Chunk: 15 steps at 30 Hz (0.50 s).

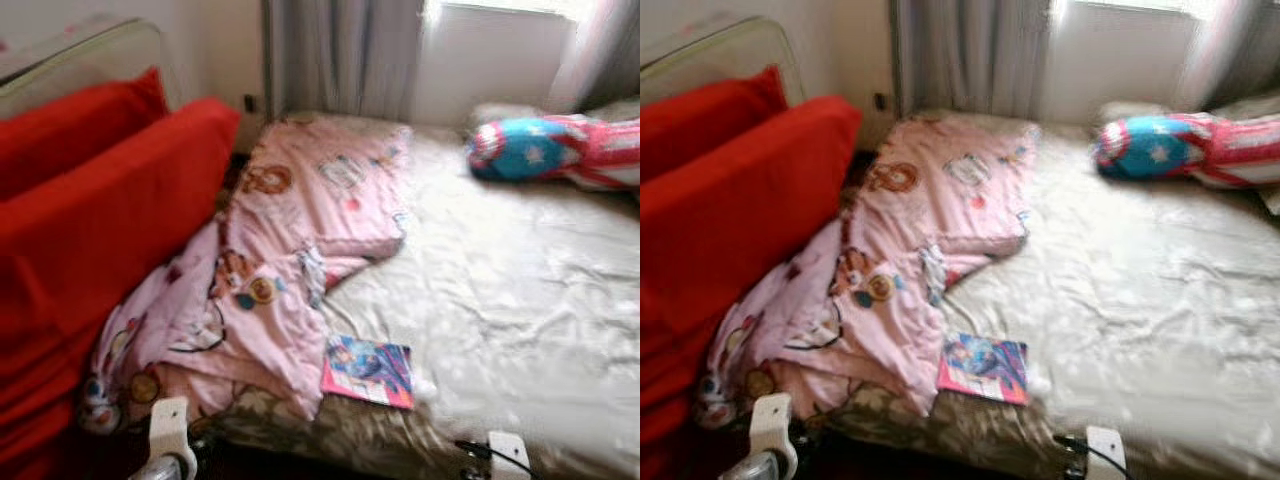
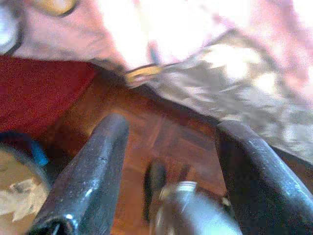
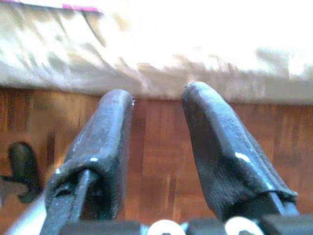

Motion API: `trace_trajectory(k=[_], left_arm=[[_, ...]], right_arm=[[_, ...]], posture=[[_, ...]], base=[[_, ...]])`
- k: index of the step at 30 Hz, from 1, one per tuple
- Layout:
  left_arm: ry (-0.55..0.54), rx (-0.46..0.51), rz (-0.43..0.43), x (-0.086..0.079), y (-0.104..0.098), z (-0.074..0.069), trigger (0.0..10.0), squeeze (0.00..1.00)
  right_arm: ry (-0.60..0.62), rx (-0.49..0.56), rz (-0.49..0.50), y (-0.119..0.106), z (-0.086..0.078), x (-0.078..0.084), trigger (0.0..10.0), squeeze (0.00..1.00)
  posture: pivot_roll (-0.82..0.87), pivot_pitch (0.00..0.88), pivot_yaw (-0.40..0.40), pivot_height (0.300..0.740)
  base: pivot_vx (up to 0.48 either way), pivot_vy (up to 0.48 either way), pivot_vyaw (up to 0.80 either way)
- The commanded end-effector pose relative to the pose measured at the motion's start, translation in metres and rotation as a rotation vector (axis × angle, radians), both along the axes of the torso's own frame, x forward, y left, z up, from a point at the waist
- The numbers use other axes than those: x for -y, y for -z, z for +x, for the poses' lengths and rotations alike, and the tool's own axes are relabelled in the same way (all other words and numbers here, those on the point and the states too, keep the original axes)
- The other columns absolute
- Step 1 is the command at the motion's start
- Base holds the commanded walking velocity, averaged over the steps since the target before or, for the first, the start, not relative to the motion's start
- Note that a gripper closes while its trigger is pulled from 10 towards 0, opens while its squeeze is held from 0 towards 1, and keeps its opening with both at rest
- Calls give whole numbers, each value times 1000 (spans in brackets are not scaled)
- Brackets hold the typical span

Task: Clean up the room

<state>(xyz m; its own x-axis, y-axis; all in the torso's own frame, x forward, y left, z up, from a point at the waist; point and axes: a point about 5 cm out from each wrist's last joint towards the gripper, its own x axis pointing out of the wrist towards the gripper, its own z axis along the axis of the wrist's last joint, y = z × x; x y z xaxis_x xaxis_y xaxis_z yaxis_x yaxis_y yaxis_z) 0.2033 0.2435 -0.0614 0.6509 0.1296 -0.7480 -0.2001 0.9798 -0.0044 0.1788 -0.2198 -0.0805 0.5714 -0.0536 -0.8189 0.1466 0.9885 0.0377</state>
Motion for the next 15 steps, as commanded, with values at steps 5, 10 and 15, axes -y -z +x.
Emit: trace_trajectory(k=[5,10,15], left_arm=[[5,-16,-1,2,2,-2,10000,0],[22,1,-10,2,1,-2,10000,0],[1,35,-31,0,0,-2,10000,0]], right_arm=[[-5,0,0,1,-2,1,10000,0],[0,27,9,0,-2,0,10000,0],[-2,80,18,-1,0,-3,10000,0]], posture=[[7,0,-61,740],[6,0,-49,740],[-12,0,-20,740]], base=[[118,0,0],[0,0,0],[0,0,0]])
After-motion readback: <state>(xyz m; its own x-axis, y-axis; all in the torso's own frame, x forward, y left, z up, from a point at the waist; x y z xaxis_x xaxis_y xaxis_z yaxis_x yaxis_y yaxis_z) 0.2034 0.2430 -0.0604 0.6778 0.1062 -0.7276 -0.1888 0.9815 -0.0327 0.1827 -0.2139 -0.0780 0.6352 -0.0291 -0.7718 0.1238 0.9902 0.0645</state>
